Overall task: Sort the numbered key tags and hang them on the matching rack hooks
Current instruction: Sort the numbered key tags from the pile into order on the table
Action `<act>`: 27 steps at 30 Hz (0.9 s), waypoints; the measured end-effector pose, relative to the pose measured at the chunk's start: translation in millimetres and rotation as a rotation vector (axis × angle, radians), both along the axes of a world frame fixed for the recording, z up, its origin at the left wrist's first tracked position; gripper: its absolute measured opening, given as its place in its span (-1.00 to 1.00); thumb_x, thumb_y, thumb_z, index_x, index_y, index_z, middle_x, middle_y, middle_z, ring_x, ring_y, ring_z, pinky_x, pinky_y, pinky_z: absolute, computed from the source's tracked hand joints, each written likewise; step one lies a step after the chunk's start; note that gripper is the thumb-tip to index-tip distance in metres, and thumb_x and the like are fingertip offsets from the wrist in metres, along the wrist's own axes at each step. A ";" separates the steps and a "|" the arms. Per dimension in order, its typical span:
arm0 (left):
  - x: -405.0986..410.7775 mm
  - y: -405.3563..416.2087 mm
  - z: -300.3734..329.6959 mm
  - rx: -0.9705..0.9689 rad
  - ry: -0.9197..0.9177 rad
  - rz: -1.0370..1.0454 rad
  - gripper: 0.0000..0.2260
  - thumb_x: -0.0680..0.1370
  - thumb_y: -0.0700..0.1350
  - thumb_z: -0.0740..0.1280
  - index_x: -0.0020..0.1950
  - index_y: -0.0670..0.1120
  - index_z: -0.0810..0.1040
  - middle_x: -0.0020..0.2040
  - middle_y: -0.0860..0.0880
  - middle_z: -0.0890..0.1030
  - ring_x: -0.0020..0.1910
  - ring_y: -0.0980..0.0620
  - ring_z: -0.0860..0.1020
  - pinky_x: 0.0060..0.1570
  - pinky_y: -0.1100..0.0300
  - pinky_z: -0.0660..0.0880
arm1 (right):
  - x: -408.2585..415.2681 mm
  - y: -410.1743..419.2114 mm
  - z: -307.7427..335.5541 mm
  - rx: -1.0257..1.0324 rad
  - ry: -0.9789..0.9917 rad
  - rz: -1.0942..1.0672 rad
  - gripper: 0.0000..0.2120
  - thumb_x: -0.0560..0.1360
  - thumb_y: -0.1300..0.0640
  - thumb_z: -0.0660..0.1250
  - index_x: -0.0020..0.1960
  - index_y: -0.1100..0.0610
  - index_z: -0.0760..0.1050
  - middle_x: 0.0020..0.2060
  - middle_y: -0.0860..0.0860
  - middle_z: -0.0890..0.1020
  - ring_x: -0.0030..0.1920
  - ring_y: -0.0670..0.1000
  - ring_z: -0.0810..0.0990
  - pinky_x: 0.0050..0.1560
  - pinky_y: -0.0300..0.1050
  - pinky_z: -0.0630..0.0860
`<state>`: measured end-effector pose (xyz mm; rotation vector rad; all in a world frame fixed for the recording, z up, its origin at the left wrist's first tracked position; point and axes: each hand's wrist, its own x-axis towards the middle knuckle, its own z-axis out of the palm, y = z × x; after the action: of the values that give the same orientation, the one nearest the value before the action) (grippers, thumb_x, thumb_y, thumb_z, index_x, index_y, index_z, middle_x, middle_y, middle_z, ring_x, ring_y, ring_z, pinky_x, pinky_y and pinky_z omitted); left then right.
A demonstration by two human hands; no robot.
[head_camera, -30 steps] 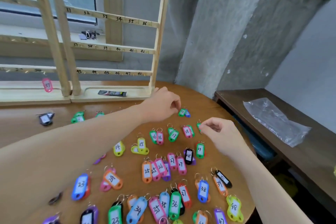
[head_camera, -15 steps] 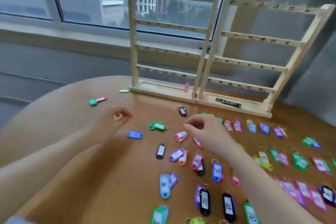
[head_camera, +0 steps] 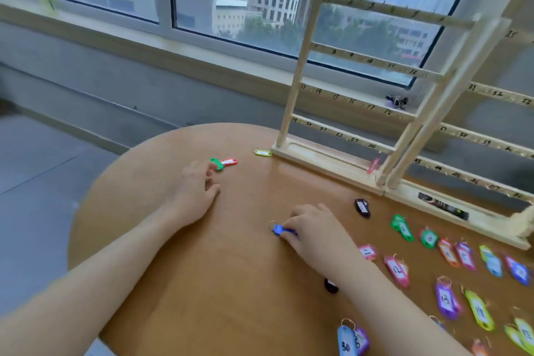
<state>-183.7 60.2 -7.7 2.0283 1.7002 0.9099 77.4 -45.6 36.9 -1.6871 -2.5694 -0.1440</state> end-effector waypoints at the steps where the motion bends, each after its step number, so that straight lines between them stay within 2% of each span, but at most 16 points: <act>1: 2.3 11.9 2.8 -0.014 -0.003 0.020 -0.65 0.56 -0.07 0.42 0.33 0.00 0.49 0.16 0.00 0.50 0.18 -0.06 0.52 0.24 -0.08 0.49 | -3.3 1.4 -0.4 0.037 -0.063 0.016 -0.80 0.59 0.01 0.35 -0.19 0.01 0.60 -0.21 -0.06 0.52 -0.15 0.03 0.51 -0.09 -0.09 0.31; 2: 3.6 23.3 5.0 -0.034 -0.008 0.046 -0.61 0.57 -0.03 0.41 0.38 0.00 0.46 0.21 -0.03 0.48 0.24 -0.09 0.47 0.27 -0.07 0.46 | -6.7 1.4 1.5 0.037 -0.085 0.003 -0.71 0.49 0.06 0.47 -0.35 0.00 0.47 -0.34 -0.07 0.46 -0.33 0.01 0.47 -0.20 -0.11 0.33; 3: 4.9 32.3 6.9 -0.044 -0.005 0.073 -0.57 0.56 0.02 0.41 0.41 0.01 0.45 0.24 -0.05 0.47 0.28 -0.10 0.44 0.29 -0.05 0.43 | -7.9 2.7 0.6 0.043 -0.098 -0.035 -0.60 0.39 0.11 0.55 -0.41 -0.01 0.33 -0.43 -0.08 0.42 -0.43 0.00 0.40 -0.30 -0.14 0.35; 4: 5.8 39.7 6.9 -0.044 0.008 0.092 -0.53 0.55 0.08 0.41 0.43 0.02 0.44 0.24 -0.06 0.46 0.30 -0.10 0.42 0.30 -0.03 0.42 | -8.4 5.3 -0.7 0.032 -0.062 -0.066 -0.57 0.37 0.14 0.54 -0.41 0.00 0.28 -0.45 -0.07 0.41 -0.46 0.01 0.40 -0.34 -0.13 0.38; 6: 7.8 47.1 5.5 -0.044 0.063 0.113 -0.49 0.52 0.19 0.42 0.42 0.05 0.48 0.22 -0.03 0.45 0.29 -0.08 0.41 0.29 0.00 0.41 | -7.6 9.1 -1.6 -0.022 0.135 -0.147 -0.76 0.53 0.12 0.35 -0.30 0.09 0.43 -0.34 -0.01 0.52 -0.33 0.06 0.50 -0.28 -0.02 0.47; 7: 7.9 49.1 3.7 -0.044 0.091 0.117 -0.50 0.51 0.22 0.41 0.40 0.07 0.51 0.20 -0.01 0.45 0.27 -0.06 0.41 0.28 0.02 0.41 | -7.0 10.0 -0.3 -0.114 0.271 -0.213 -0.80 0.58 0.09 0.26 -0.21 0.10 0.52 -0.29 0.00 0.56 -0.29 0.06 0.52 -0.24 0.02 0.48; 10: 7.1 52.6 0.3 0.001 0.123 0.110 -0.62 0.53 0.21 0.39 0.30 0.12 0.60 0.10 0.05 0.44 0.18 -0.03 0.44 0.22 0.03 0.44 | -8.9 8.8 7.4 -0.289 0.615 -0.324 -0.78 0.57 0.09 0.24 -0.17 -0.02 0.62 -0.35 -0.06 0.61 -0.41 -0.06 0.43 -0.37 -0.16 0.37; 12: 7.7 51.7 0.3 0.033 0.129 0.100 -0.69 0.56 0.16 0.38 0.27 0.13 0.63 0.03 0.08 0.42 0.11 -0.02 0.45 0.16 0.03 0.45 | -12.2 7.7 12.1 -0.346 0.705 -0.355 -0.77 0.54 0.11 0.27 -0.22 -0.06 0.64 -0.41 -0.09 0.58 -0.44 -0.10 0.37 -0.38 -0.21 0.31; 16: 10.2 47.1 0.4 0.053 0.109 0.104 -0.74 0.66 0.10 0.24 0.21 0.04 0.65 -0.01 0.00 0.45 -0.03 -0.10 0.49 0.03 0.01 0.49 | -13.1 1.0 18.8 -0.431 0.842 -0.430 -0.85 0.49 0.06 0.35 -0.17 -0.07 0.69 -0.38 -0.11 0.61 -0.43 -0.10 0.36 -0.33 -0.16 0.30; 19: 9.0 45.0 5.7 0.076 0.007 0.133 -0.73 0.69 -0.03 0.18 0.04 -0.09 0.65 -0.06 -0.08 0.55 -0.07 -0.13 0.53 -0.05 -0.01 0.50 | -8.7 -9.0 27.5 -0.477 0.965 -0.451 -0.87 0.51 0.13 0.37 -0.14 0.03 0.70 -0.40 -0.09 0.58 -0.43 -0.08 0.34 -0.35 -0.18 0.29; 21: 9.5 43.3 11.0 0.081 -0.004 0.143 -0.74 0.68 -0.07 0.20 -0.07 -0.13 0.61 -0.12 -0.10 0.60 -0.10 -0.14 0.55 -0.11 -0.01 0.48 | -3.0 -15.1 32.9 -0.471 1.046 -0.473 -0.88 0.52 0.18 0.38 -0.13 0.07 0.69 -0.40 -0.06 0.61 -0.41 -0.08 0.43 -0.29 -0.15 0.37; 23: 15.8 33.9 19.0 0.080 -0.075 0.073 -0.77 0.67 -0.05 0.24 -0.11 -0.08 0.60 -0.21 -0.05 0.62 -0.17 -0.07 0.55 -0.17 0.05 0.47 | 5.0 -21.3 36.1 -0.444 1.082 -0.495 -0.89 0.52 0.21 0.39 -0.12 0.09 0.68 -0.38 0.00 0.65 -0.39 -0.07 0.49 -0.25 -0.17 0.45; 27: 47.3 -8.4 38.3 0.015 -0.314 -0.275 -0.75 0.65 -0.13 0.30 -0.22 0.03 0.53 -0.42 0.16 0.51 -0.40 0.15 0.41 -0.32 0.26 0.30 | 21.3 -33.7 35.2 -0.385 1.186 -0.540 -0.92 0.54 0.26 0.38 -0.06 0.16 0.66 -0.33 0.10 0.71 -0.35 0.00 0.57 -0.20 -0.12 0.53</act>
<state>-136.4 51.9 30.7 1.9431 1.2200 1.0783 98.7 -79.3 72.1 -1.7059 -1.2889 1.0363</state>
